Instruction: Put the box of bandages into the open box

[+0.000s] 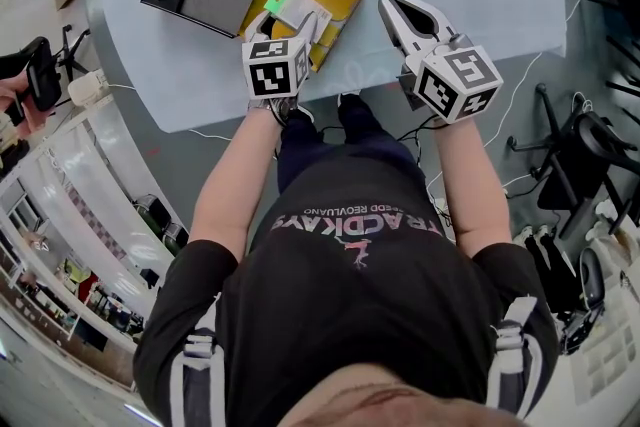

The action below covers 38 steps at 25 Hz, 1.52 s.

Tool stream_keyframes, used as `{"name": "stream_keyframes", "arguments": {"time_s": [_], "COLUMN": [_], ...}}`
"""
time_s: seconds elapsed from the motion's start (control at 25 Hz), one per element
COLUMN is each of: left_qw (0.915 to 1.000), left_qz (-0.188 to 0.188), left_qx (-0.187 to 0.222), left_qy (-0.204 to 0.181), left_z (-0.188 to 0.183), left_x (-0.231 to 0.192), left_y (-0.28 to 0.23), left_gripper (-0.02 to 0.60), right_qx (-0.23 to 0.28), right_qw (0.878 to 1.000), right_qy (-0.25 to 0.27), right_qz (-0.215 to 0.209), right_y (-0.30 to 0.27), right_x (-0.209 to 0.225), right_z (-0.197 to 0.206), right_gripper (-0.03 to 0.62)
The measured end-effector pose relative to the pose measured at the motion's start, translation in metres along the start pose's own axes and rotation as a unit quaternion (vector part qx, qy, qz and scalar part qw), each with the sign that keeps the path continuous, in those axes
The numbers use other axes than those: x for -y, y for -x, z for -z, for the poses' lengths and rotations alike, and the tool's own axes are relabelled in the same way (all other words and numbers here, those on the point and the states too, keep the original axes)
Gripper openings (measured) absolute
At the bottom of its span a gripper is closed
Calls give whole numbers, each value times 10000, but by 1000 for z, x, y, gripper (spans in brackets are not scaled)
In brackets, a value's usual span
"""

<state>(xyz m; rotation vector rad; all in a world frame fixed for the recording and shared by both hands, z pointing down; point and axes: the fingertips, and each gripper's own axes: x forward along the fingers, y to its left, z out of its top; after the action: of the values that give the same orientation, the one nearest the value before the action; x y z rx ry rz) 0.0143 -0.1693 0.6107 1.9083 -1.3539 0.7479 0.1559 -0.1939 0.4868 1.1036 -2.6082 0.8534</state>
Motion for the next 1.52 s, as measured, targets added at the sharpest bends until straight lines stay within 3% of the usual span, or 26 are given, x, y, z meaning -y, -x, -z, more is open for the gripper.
{"name": "stream_keyframes", "arguments": {"time_s": [0.32,0.92,1.2,1.52], "left_qw": [9991,9979,9962,9869], "left_qz": [-412,-536,-382,11], "left_qx": [-59,346,779,1520], "left_qy": [-56,143,-71,-542], "left_z": [6,5,-12,-51], "left_x": [-21,-26,-23,-25], "left_y": [7,42,80,148], "left_gripper": [325,325,324,318], "right_qx": [26,91,132,380], "right_qw": [10000,9996,9993,9982], "right_qy": [-17,75,152,385], "right_qz": [-20,-244,-323,-247], "right_y": [1,5,2,-3], "right_x": [-4,-30,-55,-102], "right_z": [0,0,-1,-22], "right_gripper": [12,12,12,12]}}
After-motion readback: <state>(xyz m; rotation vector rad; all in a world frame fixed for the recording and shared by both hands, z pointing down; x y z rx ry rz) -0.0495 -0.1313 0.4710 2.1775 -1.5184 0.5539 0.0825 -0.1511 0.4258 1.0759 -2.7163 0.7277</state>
